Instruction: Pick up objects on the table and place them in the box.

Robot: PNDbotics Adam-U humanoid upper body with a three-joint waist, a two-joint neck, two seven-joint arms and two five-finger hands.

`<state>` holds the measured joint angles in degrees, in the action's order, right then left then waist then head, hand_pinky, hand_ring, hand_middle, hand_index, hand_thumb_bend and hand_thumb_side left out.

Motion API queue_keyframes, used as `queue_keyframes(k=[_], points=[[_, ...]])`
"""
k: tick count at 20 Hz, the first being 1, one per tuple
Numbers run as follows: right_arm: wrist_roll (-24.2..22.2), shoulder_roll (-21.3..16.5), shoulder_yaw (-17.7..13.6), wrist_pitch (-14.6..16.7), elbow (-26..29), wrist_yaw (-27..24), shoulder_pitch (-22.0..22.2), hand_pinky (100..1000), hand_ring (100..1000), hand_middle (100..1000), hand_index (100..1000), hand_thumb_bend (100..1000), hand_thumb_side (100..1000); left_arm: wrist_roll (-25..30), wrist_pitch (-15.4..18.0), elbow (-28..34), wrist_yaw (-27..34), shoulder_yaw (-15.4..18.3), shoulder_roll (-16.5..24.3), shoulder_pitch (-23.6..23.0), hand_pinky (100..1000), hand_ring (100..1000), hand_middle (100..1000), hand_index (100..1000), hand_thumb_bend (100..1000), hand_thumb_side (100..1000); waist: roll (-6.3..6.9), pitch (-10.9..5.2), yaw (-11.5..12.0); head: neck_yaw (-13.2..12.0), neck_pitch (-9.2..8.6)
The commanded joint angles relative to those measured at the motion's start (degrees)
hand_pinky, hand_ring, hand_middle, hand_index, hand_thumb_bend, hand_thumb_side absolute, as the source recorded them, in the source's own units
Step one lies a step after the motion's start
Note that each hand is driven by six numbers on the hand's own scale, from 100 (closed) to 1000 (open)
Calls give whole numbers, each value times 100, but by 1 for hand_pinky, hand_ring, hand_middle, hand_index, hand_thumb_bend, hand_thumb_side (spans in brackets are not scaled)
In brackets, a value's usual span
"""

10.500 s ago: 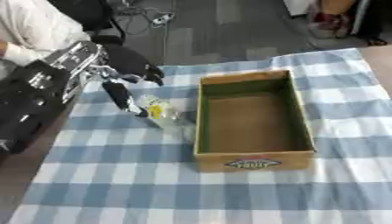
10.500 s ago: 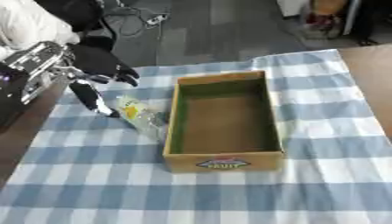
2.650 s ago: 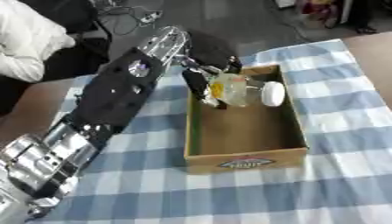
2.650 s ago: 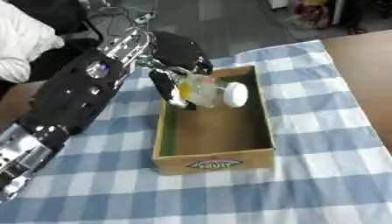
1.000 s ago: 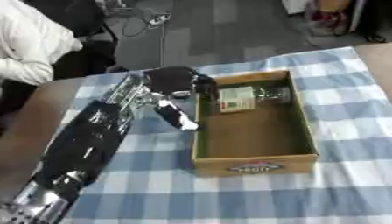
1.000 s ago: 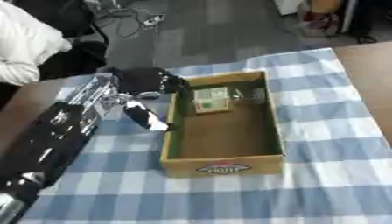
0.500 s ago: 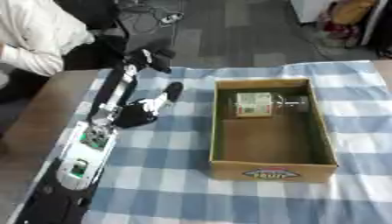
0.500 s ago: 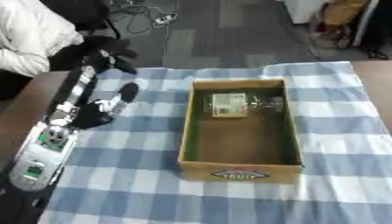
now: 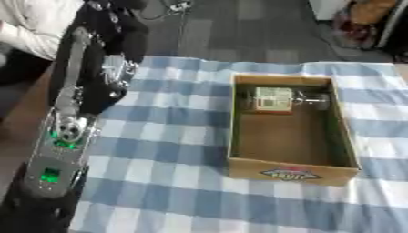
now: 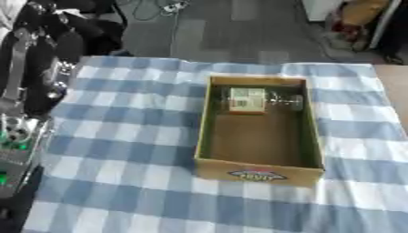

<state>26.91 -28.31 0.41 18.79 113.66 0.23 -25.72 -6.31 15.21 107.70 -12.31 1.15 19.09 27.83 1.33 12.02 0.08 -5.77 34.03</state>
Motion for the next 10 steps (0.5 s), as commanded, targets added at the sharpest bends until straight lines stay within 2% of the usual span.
queue_keyframes(k=[1,6,7,8,10], points=[[-98,-137,-2,-15,94,5,-38,514,457,519,784,100,970,-3,-47,115,33,45,33,23,611,541,703,936,387,715,-16,-101,-7,16,47],[-184,-124,27,-23,94,-48,-85,508,455,519,783,100,970,19,-68,154,116,-22,75,2,616,546,715,933,388,716,-9,-114,-24,51,23],[-198,-127,32,-28,94,-57,-93,508,455,519,783,100,970,22,-72,195,144,-41,81,2,615,545,714,933,276,713,-8,-115,-22,55,10],[-209,-131,37,-30,94,-63,-99,506,455,519,783,100,971,31,-80,233,162,-58,83,1,619,548,717,932,390,715,-6,-115,-18,58,2],[-235,-138,49,-31,94,-72,-105,505,454,519,783,100,970,64,-97,301,195,-88,76,-10,619,547,717,932,388,719,-5,-116,-7,58,-3]])
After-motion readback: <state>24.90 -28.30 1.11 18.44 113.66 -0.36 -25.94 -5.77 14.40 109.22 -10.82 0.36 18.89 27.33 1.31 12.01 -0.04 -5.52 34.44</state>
